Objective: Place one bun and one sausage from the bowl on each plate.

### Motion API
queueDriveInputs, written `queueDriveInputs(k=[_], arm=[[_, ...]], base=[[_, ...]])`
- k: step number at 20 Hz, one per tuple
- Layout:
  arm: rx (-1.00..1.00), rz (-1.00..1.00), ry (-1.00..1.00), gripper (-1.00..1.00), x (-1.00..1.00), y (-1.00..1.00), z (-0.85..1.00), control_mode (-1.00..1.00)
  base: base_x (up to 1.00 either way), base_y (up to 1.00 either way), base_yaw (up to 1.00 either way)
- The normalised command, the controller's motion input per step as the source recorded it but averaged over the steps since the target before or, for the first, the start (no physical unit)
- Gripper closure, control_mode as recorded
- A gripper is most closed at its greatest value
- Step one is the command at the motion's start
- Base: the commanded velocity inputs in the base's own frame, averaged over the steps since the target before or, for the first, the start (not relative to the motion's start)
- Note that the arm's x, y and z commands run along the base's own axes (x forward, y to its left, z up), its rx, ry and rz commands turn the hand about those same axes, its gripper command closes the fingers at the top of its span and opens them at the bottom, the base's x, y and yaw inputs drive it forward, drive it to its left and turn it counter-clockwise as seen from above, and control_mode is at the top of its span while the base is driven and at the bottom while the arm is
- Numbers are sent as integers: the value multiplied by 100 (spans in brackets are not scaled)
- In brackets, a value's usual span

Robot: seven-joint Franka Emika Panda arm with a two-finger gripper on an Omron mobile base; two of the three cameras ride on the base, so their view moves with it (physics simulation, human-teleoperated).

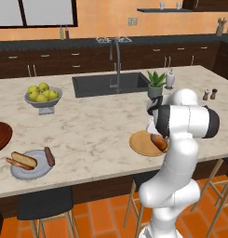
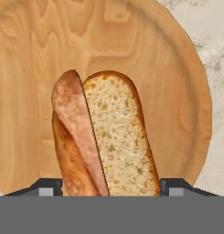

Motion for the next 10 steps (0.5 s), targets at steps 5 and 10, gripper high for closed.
queueDriveInputs(k=[5, 10], arm=[[-2, 16, -17, -100, 8, 0, 67, -100], [-21, 31, -30, -100, -29, 24, 100, -100]], base=[[0, 0, 0], [0, 0, 0]])
